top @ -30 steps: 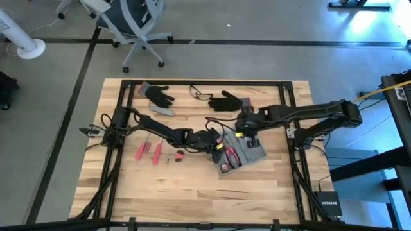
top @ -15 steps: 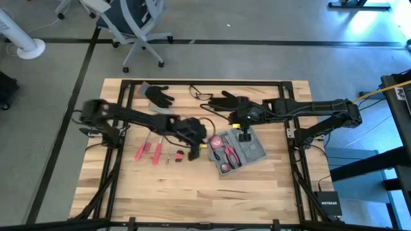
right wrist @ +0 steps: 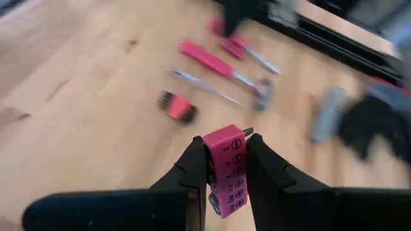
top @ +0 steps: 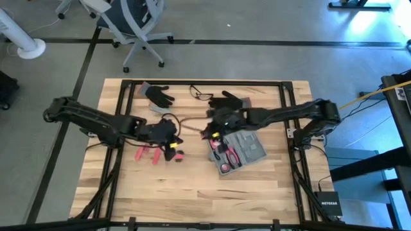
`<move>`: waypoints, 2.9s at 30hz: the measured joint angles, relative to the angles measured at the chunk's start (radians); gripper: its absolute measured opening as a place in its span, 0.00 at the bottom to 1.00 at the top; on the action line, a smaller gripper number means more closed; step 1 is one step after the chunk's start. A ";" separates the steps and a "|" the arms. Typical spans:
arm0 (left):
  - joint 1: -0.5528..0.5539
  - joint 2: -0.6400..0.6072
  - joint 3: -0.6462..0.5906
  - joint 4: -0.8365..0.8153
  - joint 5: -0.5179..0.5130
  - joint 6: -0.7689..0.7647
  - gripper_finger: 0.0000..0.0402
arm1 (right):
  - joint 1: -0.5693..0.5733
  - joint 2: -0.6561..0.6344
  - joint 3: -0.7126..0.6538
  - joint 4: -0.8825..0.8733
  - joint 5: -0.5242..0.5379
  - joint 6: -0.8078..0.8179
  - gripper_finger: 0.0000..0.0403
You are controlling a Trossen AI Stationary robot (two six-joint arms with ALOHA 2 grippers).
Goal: Prefit tool cases
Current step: Remove the orange multi bit set from the gray prefit tool case
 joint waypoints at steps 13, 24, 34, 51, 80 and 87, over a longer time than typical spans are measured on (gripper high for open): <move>-0.080 -0.005 -0.025 -0.054 -0.002 -0.144 0.00 | 0.072 0.368 0.124 0.102 -0.069 -0.228 0.03; -0.107 -0.006 -0.025 -0.085 -0.008 -0.228 0.00 | 0.064 0.447 0.156 0.066 -0.047 -0.373 0.03; -0.108 -0.005 -0.024 -0.100 -0.008 -0.246 0.00 | 0.063 0.447 0.155 0.082 -0.051 -0.357 0.29; -0.108 -0.005 -0.024 -0.103 -0.009 -0.220 0.00 | 0.063 0.440 0.379 -0.373 0.004 -0.195 0.11; -0.108 -0.004 -0.024 -0.132 -0.057 -0.226 0.00 | 0.069 0.470 0.206 -0.127 -0.042 0.297 0.00; -0.108 -0.004 -0.024 -0.132 -0.057 -0.246 0.00 | 0.069 0.499 0.208 -0.102 -0.002 0.298 0.00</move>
